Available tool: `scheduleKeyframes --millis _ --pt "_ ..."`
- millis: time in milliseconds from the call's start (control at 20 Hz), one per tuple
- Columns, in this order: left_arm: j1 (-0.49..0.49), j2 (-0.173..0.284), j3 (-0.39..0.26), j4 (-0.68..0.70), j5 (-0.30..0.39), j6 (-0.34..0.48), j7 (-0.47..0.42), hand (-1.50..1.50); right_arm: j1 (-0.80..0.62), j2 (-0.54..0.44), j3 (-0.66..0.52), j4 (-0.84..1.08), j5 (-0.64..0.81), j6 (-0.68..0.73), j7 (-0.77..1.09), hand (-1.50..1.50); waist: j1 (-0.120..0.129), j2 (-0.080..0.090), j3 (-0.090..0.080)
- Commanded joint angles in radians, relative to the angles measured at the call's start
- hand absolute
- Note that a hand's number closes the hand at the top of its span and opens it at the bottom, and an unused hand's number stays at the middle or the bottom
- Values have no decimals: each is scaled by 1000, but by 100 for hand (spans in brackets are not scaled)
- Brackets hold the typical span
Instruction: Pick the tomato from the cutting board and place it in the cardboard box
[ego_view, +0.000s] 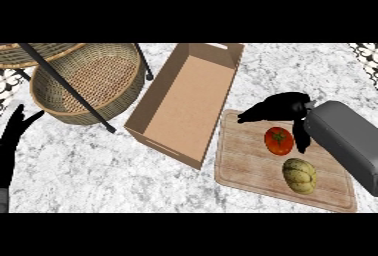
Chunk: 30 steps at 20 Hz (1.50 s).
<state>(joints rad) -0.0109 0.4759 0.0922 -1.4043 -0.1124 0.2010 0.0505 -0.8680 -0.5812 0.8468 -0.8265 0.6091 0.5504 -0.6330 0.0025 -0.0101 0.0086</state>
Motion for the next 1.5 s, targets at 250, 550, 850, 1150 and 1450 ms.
scheduleKeyframes --millis 250,550,850,1150,1450 --pt "-78 -18 -6 68 -9 -47 18 0 41 18 28 -72 64 118 106 -150 -5 12 -9" --pt "-90 -36 -20 27 -45 -36 81 0 129 58 13 -57 96 45 141 150 -3 11 -8" --pt "-60 -68 -16 6 -68 -18 62 0 171 -2 -87 -130 147 -163 83 150 -10 8 -8" --pt "-32 -59 2 0 -40 -56 22 0 150 22 -292 89 92 -378 123 150 2 17 -6" --pt "-51 -50 19 15 -27 -78 18 0 97 -1 -467 230 33 -577 101 150 9 20 -7"
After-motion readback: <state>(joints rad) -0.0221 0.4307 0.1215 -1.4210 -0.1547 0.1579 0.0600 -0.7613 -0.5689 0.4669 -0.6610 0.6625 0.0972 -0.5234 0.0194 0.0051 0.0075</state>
